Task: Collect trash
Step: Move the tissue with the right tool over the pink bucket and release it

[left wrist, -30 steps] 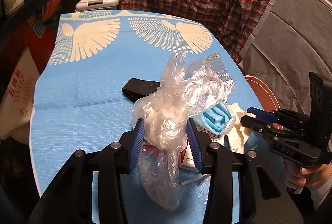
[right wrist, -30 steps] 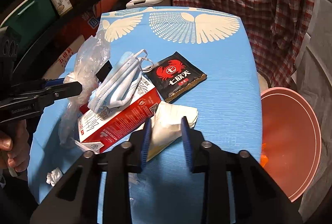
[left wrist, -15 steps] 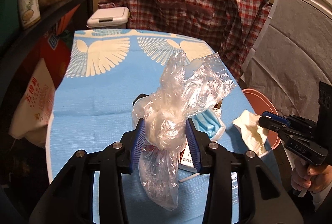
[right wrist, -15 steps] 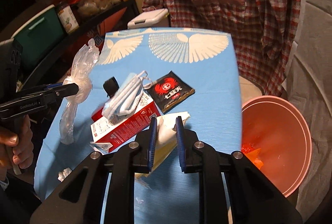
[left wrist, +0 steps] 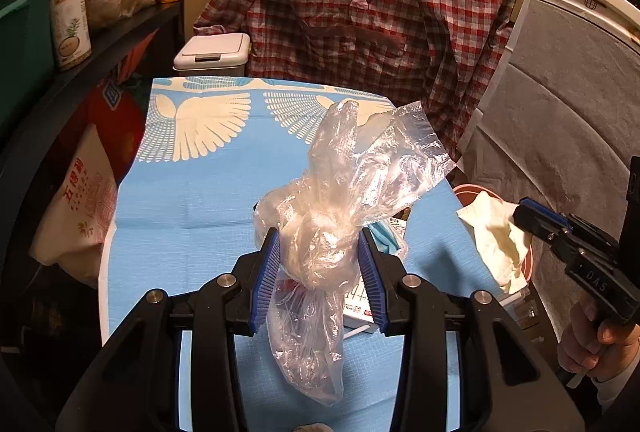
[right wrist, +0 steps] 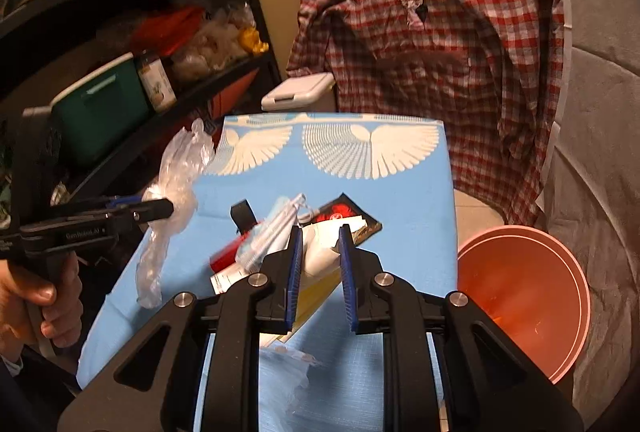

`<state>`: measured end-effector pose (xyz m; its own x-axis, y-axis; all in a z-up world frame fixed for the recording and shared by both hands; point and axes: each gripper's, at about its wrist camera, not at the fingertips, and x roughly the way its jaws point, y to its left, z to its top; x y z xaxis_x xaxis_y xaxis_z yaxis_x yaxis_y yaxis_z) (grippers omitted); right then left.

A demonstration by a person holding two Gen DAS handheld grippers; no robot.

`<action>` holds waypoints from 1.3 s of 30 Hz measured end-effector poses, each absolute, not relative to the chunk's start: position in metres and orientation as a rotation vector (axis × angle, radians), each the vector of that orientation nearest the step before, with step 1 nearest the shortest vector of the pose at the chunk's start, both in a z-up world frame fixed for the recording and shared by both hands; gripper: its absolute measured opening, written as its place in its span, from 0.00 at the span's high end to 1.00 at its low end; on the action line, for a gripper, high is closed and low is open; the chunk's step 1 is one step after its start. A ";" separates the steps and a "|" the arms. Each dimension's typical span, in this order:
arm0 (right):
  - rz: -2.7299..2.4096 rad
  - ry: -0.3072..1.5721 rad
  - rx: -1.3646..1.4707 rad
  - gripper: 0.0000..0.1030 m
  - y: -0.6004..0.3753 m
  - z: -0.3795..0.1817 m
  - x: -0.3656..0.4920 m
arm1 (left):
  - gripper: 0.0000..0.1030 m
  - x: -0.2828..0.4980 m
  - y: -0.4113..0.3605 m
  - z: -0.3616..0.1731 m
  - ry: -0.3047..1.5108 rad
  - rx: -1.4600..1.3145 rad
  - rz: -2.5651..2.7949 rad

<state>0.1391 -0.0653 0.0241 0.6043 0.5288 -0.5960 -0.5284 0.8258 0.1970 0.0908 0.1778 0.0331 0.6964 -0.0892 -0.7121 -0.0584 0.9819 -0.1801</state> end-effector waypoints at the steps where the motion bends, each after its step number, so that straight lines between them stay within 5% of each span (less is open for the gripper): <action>1: 0.617 0.682 0.012 0.82 -0.067 0.026 0.139 | 0.62 0.090 0.178 0.034 0.801 -0.198 -0.017; 39: 0.420 0.580 0.004 0.82 -0.139 0.052 0.135 | 0.62 0.090 0.109 0.060 0.695 -0.179 -0.087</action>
